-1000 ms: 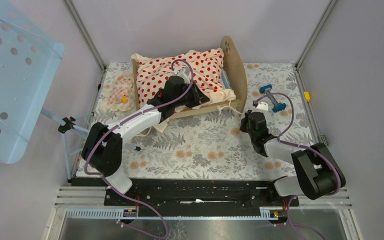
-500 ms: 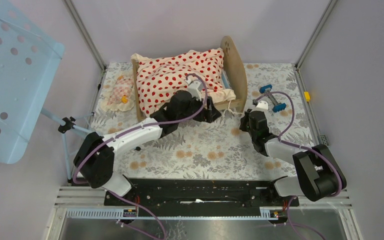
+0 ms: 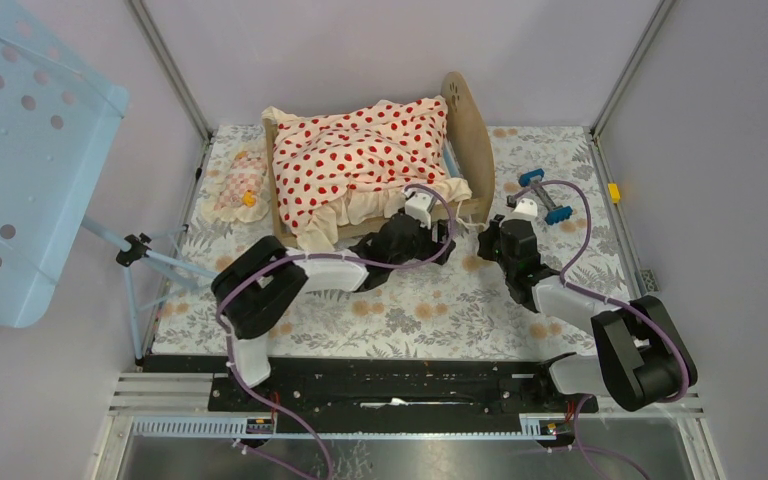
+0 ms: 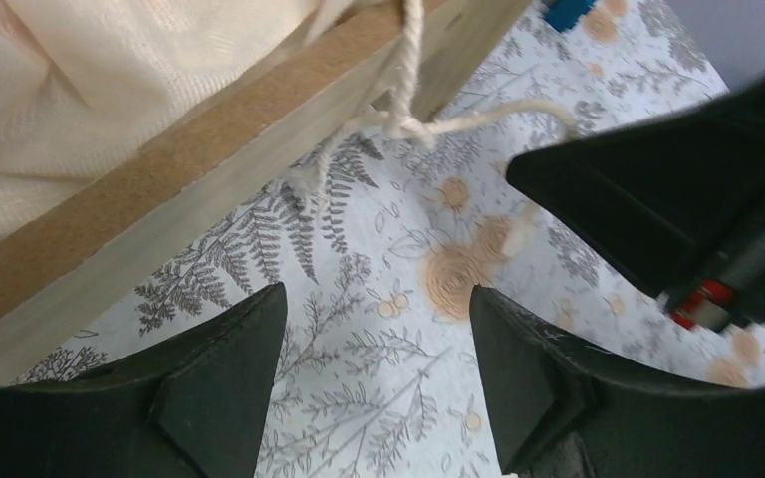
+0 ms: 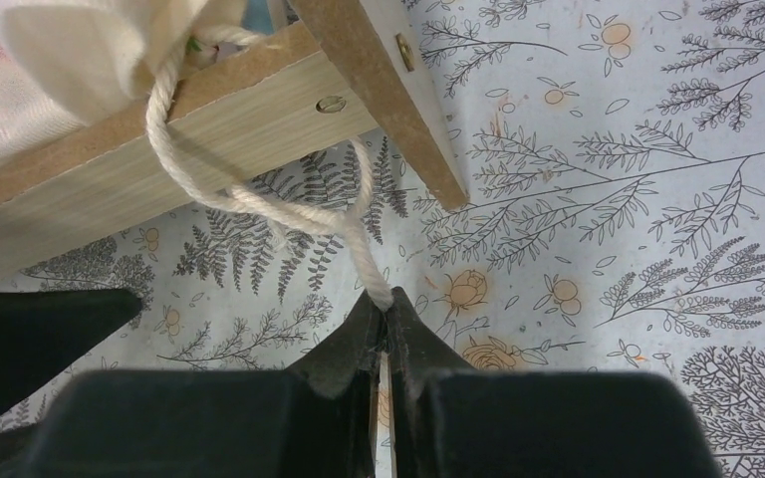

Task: Set up the pet bed
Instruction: Tie the ropes to the bed frame.

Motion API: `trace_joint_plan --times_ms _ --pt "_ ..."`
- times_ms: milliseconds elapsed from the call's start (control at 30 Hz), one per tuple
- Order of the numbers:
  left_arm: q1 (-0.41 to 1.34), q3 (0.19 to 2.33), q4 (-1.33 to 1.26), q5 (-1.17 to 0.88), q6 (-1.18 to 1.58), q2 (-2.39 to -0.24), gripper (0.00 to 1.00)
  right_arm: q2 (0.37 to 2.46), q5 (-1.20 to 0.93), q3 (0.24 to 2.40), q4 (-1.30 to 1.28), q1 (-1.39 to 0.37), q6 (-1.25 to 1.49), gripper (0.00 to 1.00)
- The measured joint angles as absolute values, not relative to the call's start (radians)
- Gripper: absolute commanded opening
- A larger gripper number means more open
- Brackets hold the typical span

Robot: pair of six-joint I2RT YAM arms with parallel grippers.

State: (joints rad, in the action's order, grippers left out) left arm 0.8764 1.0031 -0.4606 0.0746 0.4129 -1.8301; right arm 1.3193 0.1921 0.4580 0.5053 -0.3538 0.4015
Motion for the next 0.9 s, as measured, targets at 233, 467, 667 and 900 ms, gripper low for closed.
trace_joint_plan --times_ms 233,467,667,900 --pt "0.910 1.035 -0.628 0.221 0.469 -1.997 0.68 1.319 0.184 0.458 0.505 -0.353 0.416 0.00" --pt "0.932 1.103 -0.691 0.366 0.523 -2.131 0.68 1.308 0.163 0.458 0.505 -0.352 0.432 0.00" --pt "0.947 1.159 -0.703 0.438 0.544 -2.188 0.67 1.290 0.154 0.458 0.505 -0.351 0.456 0.00" --pt "0.946 1.205 -0.715 0.487 0.562 -2.220 0.46 1.274 0.138 0.453 0.505 -0.351 0.470 0.00"
